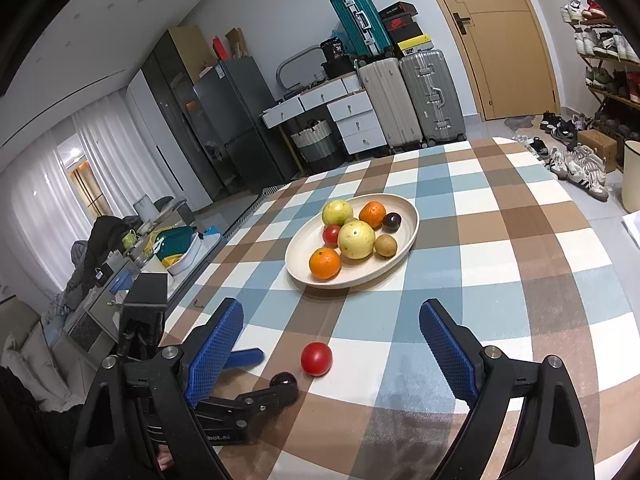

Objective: Organize fruits
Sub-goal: 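Lower the left tool onto the dark plum on the cloth and close it, then grasp the red tomato with the right tool while the left tool holds the plum, then carry the plum and tomato over the plate with both tools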

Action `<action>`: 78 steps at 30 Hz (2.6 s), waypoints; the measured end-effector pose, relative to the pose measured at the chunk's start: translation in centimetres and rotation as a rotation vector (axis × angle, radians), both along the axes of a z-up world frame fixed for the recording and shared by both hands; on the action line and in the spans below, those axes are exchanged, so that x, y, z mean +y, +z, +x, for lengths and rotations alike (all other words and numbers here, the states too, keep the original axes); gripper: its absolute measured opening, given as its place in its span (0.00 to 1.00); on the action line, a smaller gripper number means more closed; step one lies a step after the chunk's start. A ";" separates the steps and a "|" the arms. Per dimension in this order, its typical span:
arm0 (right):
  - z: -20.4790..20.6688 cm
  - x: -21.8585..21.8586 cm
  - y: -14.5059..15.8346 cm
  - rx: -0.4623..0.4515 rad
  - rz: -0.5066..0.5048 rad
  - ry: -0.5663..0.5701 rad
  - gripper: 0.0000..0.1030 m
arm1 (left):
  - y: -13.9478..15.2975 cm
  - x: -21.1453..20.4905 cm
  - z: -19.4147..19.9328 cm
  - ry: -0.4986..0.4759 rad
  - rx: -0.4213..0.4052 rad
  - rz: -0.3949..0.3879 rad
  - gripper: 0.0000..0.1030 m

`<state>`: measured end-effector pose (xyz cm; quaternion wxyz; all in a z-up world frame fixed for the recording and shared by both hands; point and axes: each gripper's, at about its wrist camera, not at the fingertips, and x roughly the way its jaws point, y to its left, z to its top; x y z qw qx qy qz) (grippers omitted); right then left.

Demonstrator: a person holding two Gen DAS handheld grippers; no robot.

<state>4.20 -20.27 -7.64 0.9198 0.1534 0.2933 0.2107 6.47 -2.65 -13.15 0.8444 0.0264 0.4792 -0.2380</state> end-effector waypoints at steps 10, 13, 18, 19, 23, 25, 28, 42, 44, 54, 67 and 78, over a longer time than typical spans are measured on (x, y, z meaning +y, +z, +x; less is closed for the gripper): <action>0.4 0.7 -1.0 0.039 -0.015 0.012 0.89 | 0.2 1.0 -0.1 -0.027 0.032 -0.090 0.22; 0.7 1.0 -1.5 0.056 -0.019 0.019 0.89 | 0.4 2.2 0.2 0.003 0.030 -0.096 0.22; 1.4 2.1 -2.5 0.097 -0.035 0.049 0.89 | 0.9 5.2 0.9 0.074 0.043 -0.141 0.22; 1.5 2.4 -2.8 0.106 -0.043 0.055 0.89 | 1.0 5.7 1.0 0.085 0.042 -0.142 0.22; 2.0 3.7 -3.8 0.144 -0.064 0.085 0.89 | 1.7 7.2 1.3 0.115 0.028 -0.145 0.22; 2.3 4.4 -4.3 0.166 -0.071 0.097 0.89 | 1.9 7.8 1.4 0.127 0.026 -0.153 0.22; 2.6 5.4 -4.8 0.178 -0.094 0.113 0.85 | 2.0 8.5 1.5 0.137 0.029 -0.166 0.22; 3.5 7.5 -6.2 0.216 -0.154 0.132 0.65 | 1.6 10.5 1.9 0.172 0.031 -0.193 0.22; 3.7 7.7 -6.3 0.223 -0.158 0.136 0.57 | 1.5 10.7 2.0 0.175 0.031 -0.193 0.22; 4.6 7.9 -7.0 0.242 -0.154 0.130 0.28 | 2.1 10.8 3.1 0.182 0.025 -0.192 0.22; 6.3 6.5 -4.1 0.170 -0.088 0.125 0.27 | 5.0 9.4 7.1 0.177 -0.030 -0.196 0.22; 10.5 7.4 -1.2 0.120 -0.050 0.175 0.27 | 6.4 7.2 11.7 0.163 -0.051 -0.167 0.22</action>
